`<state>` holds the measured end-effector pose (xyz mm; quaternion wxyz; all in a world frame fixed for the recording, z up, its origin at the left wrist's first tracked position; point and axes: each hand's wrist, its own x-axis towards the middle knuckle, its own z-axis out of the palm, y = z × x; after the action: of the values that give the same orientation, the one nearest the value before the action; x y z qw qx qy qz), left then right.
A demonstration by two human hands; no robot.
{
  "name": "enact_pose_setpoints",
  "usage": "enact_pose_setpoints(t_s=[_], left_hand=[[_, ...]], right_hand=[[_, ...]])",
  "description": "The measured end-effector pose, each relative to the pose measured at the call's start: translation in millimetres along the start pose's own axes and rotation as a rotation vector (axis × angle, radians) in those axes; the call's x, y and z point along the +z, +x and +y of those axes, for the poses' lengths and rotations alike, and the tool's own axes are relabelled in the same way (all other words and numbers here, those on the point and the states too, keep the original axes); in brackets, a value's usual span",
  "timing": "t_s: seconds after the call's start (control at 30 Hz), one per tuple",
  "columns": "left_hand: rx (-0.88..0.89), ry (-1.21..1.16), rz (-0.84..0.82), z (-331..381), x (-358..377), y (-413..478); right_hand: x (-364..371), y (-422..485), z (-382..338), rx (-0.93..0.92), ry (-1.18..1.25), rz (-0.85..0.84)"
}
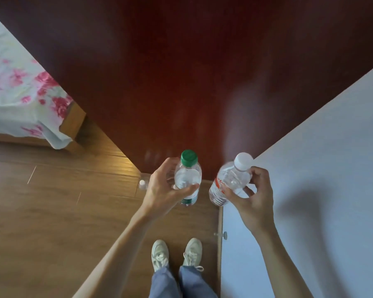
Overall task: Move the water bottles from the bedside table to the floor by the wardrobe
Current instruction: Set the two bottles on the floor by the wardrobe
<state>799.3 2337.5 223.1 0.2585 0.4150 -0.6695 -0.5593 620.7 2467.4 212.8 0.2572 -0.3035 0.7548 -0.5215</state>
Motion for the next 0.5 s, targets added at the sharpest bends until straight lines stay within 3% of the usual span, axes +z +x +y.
enact_pose_setpoints(t_s=[0.5], left_hand=[[-0.137,0.037,0.014,-200.8,56.0,-36.7]], right_hand=[[61.0,-61.2,199.7,0.189,-0.086,-0.028]])
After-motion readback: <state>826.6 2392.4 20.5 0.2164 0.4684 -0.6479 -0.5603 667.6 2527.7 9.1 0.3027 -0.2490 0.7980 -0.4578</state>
